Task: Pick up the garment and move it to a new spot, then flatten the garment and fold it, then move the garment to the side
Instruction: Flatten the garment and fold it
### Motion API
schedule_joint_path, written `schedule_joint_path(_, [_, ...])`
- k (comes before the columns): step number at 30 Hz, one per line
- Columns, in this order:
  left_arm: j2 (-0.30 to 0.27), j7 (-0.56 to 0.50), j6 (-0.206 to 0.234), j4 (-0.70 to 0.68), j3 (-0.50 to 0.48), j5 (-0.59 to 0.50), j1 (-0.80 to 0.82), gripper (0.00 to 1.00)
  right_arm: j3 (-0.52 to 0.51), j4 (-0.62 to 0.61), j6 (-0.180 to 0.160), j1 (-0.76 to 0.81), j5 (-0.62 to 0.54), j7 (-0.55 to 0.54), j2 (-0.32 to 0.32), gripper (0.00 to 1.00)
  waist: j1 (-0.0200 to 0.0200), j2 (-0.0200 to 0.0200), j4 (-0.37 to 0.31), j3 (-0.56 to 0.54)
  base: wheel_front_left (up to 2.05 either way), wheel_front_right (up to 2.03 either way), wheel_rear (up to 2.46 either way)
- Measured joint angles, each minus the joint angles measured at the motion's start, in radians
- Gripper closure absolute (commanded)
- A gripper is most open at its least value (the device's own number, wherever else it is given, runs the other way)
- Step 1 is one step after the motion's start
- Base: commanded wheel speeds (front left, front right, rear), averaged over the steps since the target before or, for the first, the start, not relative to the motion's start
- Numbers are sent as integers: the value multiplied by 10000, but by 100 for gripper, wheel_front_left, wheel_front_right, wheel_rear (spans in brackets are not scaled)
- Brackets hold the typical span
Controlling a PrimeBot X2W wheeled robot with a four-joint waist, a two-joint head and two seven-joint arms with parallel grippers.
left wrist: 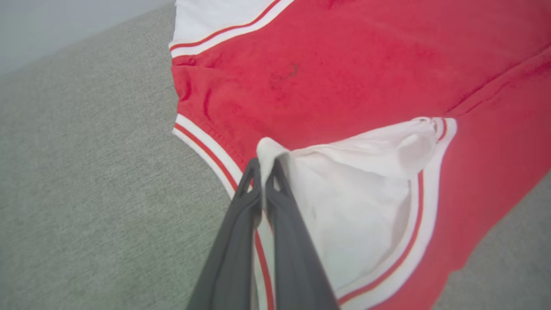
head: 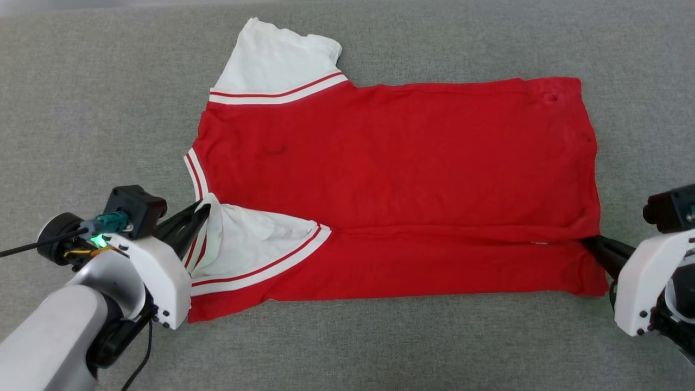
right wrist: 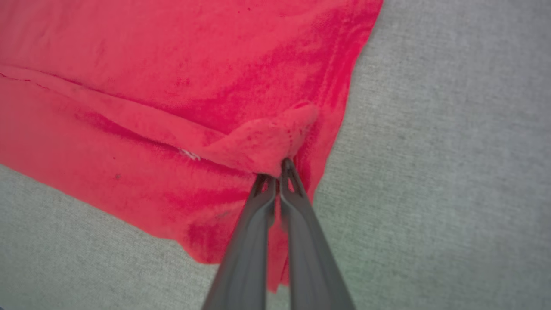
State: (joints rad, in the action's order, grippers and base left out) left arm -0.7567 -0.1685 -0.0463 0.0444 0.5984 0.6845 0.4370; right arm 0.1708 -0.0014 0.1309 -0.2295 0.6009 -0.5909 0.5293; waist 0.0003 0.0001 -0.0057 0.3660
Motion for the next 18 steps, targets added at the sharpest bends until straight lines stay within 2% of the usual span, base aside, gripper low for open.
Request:
schedule_joint_path(4, [393,330,-88,947,263,-368,291,100,270,447,2,-425,-309,-138,-46,100,0,0,-30,-1,0,0,0])
schedule_joint_path(5, [514,395,-119,1116,332,-382,326,42,280,560,2,-480,-382,-155,-44,70,0,0,-23,-32,0,0,0])
schedule_joint_path(6, [623,435,-127,1281,364,-387,361,0,276,646,2,-520,-481,-107,-50,0,-1,0,-10,-73,0,0,0])
schedule_joint_path(10, [986,591,-8,1862,374,-301,409,0,324,807,0,-648,-677,98,-176,0,-1,0,58,-382,0,0,0])
schedule_joint_path(14, [1076,926,483,1891,27,-82,309,0,456,773,0,-569,-836,-10,-75,0,-1,0,101,-776,0,0,0])
schedule_joint_path(18, [1087,606,834,1471,-58,339,-347,0,222,533,2,-244,-961,-261,-128,0,-2,0,157,-1263,0,0,0])
